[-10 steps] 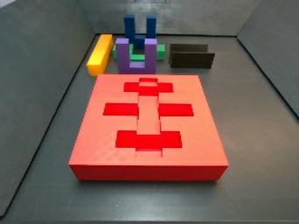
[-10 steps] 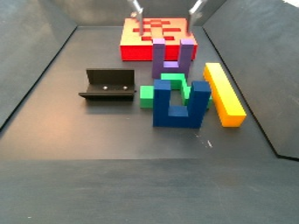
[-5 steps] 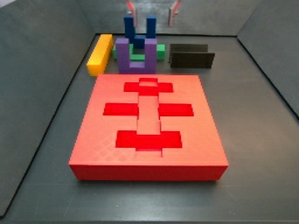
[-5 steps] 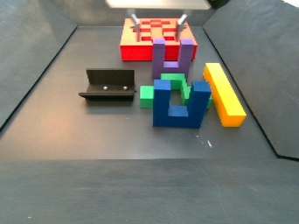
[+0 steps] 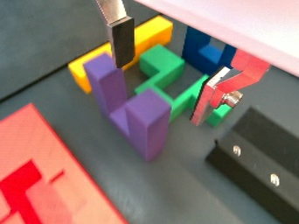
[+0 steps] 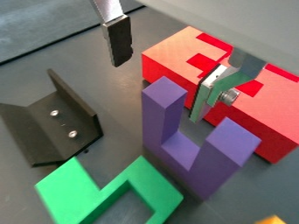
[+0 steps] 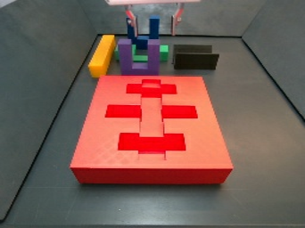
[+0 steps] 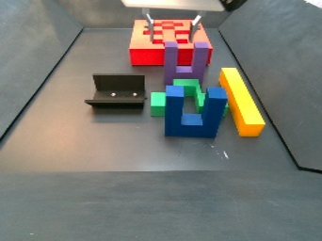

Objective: Pick up the purple object. Move up. Move to above the board. Insert the purple object.
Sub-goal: Pick up the purple object.

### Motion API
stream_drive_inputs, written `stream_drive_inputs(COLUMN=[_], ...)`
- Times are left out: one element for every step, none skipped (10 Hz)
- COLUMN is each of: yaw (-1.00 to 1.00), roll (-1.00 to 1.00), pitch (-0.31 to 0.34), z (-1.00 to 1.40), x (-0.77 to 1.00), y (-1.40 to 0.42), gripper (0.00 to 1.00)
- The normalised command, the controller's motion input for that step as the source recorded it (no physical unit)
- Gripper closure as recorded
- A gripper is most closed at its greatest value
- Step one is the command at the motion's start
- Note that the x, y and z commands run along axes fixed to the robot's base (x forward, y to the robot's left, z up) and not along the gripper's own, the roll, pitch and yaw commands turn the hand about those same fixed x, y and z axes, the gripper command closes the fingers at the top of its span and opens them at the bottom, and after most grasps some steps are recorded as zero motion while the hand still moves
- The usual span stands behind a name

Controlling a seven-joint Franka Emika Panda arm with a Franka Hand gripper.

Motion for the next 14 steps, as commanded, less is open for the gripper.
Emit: stream_drive_inputs(yaw=[0.00, 0.00, 0.00, 0.00, 0.00, 0.00, 0.00, 0.00, 0.00, 0.00, 0.00, 0.00, 0.00, 0.00], roll=[0.13, 0.12, 0.13, 0.17, 0.15, 0.14, 0.15, 0.05, 0.01, 0.04, 0.02, 0.04, 0.00, 0.00], pitch=[0.000, 0.000, 0.000, 0.000, 0.000, 0.000, 0.000, 0.011, 0.000, 0.000, 0.000, 0.000, 0.000, 0.000], z=[-0.25, -0.30, -0.33, -0.39, -0.40, -0.41, -0.38, -0.02, 0.00, 0.00, 0.00, 0.00, 0.00, 0.00], x=[0.01, 0.00, 0.00, 0.00, 0.00, 0.01, 0.01, 0.00, 0.00, 0.00, 0.02, 0.00, 0.00, 0.00], y=[-0.22, -0.05, 0.00, 0.00, 0.00, 0.00, 0.00, 0.00, -0.03, -0.03, -0.02, -0.07, 0.00, 0.00], gripper=[0.00, 0.00, 0.00, 0.00, 0.00, 0.00, 0.00, 0.00, 0.00, 0.00, 0.00, 0.00, 1.00, 1.00])
